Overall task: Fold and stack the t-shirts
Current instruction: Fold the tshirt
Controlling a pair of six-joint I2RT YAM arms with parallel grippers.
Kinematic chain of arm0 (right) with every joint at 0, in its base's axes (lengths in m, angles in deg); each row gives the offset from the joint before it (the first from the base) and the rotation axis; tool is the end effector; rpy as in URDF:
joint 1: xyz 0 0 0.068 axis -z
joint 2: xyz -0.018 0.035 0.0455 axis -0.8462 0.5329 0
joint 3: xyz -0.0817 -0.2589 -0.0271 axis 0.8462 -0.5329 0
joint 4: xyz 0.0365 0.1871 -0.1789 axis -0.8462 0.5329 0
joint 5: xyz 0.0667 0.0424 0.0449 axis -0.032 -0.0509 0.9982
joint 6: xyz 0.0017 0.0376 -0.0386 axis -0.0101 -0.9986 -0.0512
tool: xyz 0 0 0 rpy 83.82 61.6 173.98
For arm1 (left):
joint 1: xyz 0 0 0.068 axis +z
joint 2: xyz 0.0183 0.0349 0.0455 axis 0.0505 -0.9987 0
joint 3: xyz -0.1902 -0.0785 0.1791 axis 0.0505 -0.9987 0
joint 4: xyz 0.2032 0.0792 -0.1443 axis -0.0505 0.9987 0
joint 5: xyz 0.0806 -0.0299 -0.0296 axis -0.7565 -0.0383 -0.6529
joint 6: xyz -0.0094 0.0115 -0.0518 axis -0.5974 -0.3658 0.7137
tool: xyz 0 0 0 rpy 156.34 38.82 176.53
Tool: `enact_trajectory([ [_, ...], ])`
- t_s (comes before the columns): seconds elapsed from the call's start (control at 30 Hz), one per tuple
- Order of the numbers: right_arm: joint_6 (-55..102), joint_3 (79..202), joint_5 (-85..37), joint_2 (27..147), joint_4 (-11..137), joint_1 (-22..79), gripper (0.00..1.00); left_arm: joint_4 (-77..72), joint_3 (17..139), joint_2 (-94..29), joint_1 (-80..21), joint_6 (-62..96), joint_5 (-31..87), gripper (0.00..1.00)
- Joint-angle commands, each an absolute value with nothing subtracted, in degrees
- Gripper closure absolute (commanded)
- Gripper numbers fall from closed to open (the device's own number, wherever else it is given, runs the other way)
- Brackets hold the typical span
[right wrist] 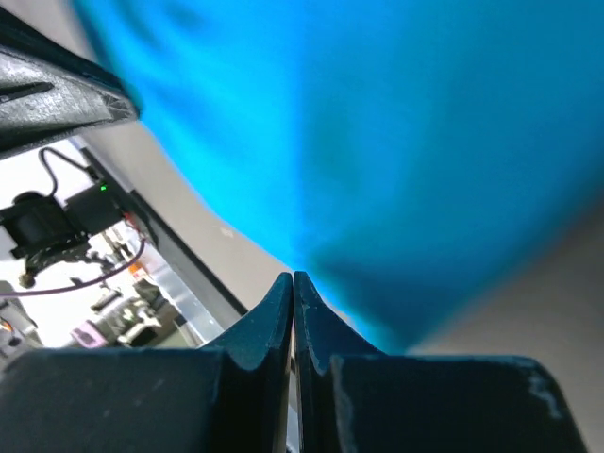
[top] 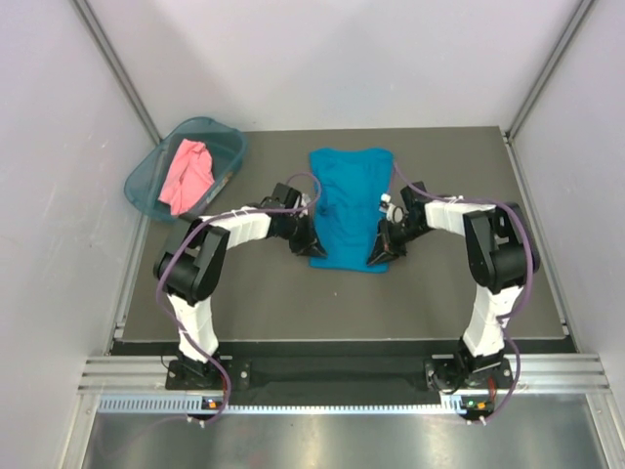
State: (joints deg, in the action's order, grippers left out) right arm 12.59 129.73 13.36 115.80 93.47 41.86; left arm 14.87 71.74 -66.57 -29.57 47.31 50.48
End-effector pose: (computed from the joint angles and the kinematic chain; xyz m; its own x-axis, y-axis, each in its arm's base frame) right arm 0.3291 0.1201 0.1346 -0.9977 -0.0638 -0.0233 -0.0608 0.6849 0.7261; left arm 0.3317 -0.1870 0.1480 -0.9850 -0.1484 -0.0885 -0.0509 0.7386 -0.6722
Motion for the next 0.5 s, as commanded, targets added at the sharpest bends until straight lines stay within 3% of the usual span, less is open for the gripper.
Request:
enact_trajectory([
  [0.0, 14.9, 124.3, 12.5, 114.5, 92.3, 45.9, 0.99, 15.8, 66.2, -65.9, -29.7, 45.5, 48.7, 0.99],
  [0.13, 15.0, 120.6, 10.6, 109.7, 92.5, 48.1, 0.99, 21.0, 62.1, -62.1, -30.2, 41.8, 42.5, 1.00],
  [0.33, 13.2, 127.0, 11.0, 105.6, 95.4, 45.7, 0.99, 24.6, 69.7, -54.5, -32.1, 35.4, 39.4, 0.99],
  [0.47, 10.5, 135.9, 13.1, 110.9, 93.7, 43.7, 0.99, 21.2, 79.9, -60.7, -31.7, 36.5, 41.5, 0.99],
])
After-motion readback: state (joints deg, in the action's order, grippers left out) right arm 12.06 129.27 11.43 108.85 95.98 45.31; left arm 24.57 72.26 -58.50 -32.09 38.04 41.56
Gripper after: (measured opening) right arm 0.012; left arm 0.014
